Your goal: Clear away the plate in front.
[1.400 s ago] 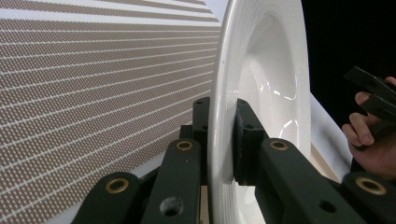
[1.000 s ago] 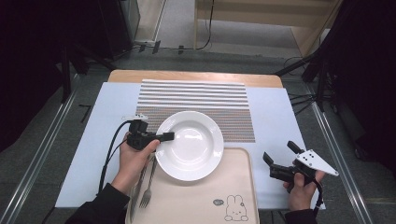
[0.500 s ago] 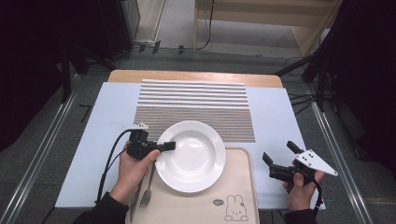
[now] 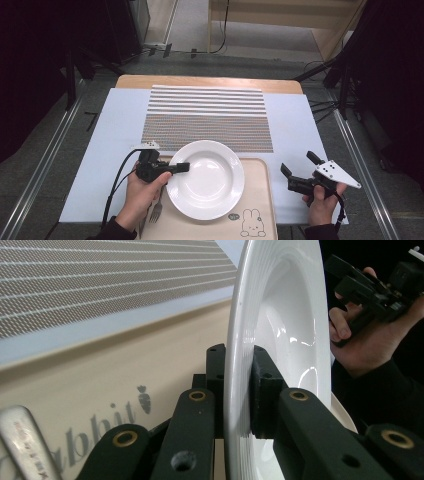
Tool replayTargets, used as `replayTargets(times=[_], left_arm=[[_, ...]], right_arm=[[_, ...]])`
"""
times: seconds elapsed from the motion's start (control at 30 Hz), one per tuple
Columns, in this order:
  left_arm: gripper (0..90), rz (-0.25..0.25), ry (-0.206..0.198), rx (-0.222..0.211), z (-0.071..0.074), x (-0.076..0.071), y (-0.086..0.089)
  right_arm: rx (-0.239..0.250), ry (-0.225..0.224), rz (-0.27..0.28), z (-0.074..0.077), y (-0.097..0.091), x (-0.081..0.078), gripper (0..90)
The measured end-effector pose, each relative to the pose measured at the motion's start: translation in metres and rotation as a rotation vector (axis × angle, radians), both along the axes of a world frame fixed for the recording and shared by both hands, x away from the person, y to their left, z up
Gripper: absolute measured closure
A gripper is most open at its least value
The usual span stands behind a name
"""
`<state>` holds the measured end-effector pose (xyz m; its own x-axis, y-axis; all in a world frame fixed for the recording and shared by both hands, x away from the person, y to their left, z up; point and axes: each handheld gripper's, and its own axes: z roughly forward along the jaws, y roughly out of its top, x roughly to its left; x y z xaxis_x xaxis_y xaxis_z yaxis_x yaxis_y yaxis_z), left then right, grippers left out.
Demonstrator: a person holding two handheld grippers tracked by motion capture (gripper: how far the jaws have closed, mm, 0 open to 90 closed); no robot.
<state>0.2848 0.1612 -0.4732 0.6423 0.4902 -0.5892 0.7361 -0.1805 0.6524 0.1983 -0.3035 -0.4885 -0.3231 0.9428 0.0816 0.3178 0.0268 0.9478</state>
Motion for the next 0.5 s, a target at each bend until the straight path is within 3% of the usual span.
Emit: replayTargets(times=[0.5], left_arm=[[81.1,-0.033,0.037,-0.004,-0.006,-0.019,0.002]], right_arm=[[0.004,0.0,-0.004,0.001,-0.001,-0.001,0.0]])
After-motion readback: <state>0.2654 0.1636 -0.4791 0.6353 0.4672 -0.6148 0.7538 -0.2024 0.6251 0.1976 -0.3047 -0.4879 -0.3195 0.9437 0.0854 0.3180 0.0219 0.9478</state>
